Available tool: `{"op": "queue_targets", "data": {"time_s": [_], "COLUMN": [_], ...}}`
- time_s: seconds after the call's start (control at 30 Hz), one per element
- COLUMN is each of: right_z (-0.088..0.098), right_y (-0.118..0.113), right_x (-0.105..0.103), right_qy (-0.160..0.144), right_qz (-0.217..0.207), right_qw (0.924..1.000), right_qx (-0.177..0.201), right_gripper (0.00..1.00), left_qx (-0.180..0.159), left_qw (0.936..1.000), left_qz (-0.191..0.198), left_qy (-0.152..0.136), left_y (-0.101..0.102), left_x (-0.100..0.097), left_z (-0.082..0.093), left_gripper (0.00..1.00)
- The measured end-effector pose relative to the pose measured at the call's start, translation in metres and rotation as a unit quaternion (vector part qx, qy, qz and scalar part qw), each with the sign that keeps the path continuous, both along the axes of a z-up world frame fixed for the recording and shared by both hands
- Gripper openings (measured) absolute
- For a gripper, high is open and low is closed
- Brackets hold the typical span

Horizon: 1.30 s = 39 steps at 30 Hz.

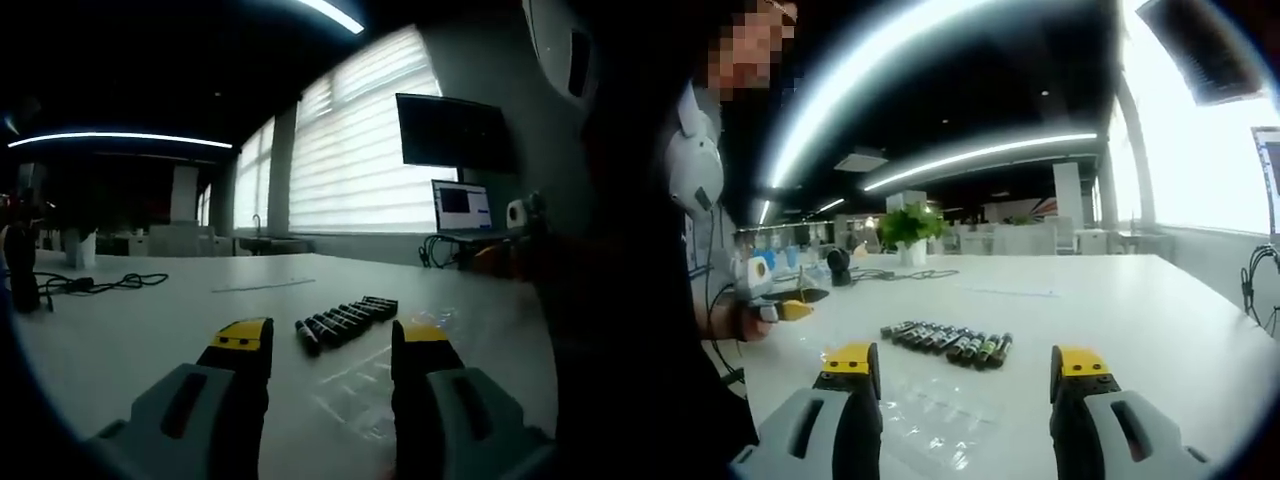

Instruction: Grip medicine bottles put into box

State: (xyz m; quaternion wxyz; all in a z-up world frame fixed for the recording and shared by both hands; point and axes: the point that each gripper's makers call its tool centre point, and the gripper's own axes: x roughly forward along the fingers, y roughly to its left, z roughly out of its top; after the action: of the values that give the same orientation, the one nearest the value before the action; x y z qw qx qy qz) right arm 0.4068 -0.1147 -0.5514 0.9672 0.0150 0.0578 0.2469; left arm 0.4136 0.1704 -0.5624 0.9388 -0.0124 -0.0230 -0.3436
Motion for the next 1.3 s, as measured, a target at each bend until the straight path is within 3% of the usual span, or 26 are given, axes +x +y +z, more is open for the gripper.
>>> {"op": "queue_targets", "data": {"time_s": [0.2,0.4,0.47,0.63,0.8,1.3], "right_z": [-0.003,-0.001,-0.004,-0.002,-0.004,0.005], "right_y": [0.011,-0.001,-0.002,0.006,0.008,0.019], "right_x": [0.008,0.019,0.020,0.019,0.024,0.042], "right_qy": [0.007,0.023,0.026,0.027,0.032,0.059], "right_qz": [0.006,-0.017,-0.021,-0.013,-0.020,-0.023], "right_qw": [0.9999,0.9994,0.9993,0.9991,0.9993,0.9979], "right_qx": [-0.011,0.017,0.014,0.031,0.000,0.015], "right_gripper": [0.64,0.63,0.64,0.63,0.61,0.54], "left_qx": [0.001,0.015,0.003,0.006,0.005,-0.007], "left_qw": [0.9997,0.9989,0.9989,0.9990,0.9991,0.9990], "left_qz": [-0.025,-0.043,-0.047,-0.045,-0.043,-0.044], "left_qy": [0.002,-0.014,-0.008,0.000,0.002,0.004], "left_y": [-0.005,-0.004,-0.003,-0.004,-0.002,0.000], "left_x": [0.003,0.013,0.015,0.016,0.018,0.019], "left_z": [-0.007,-0.009,-0.010,-0.014,-0.014,-0.012], "left_gripper": [0.41,0.41,0.41,0.41,0.41,0.41]}}
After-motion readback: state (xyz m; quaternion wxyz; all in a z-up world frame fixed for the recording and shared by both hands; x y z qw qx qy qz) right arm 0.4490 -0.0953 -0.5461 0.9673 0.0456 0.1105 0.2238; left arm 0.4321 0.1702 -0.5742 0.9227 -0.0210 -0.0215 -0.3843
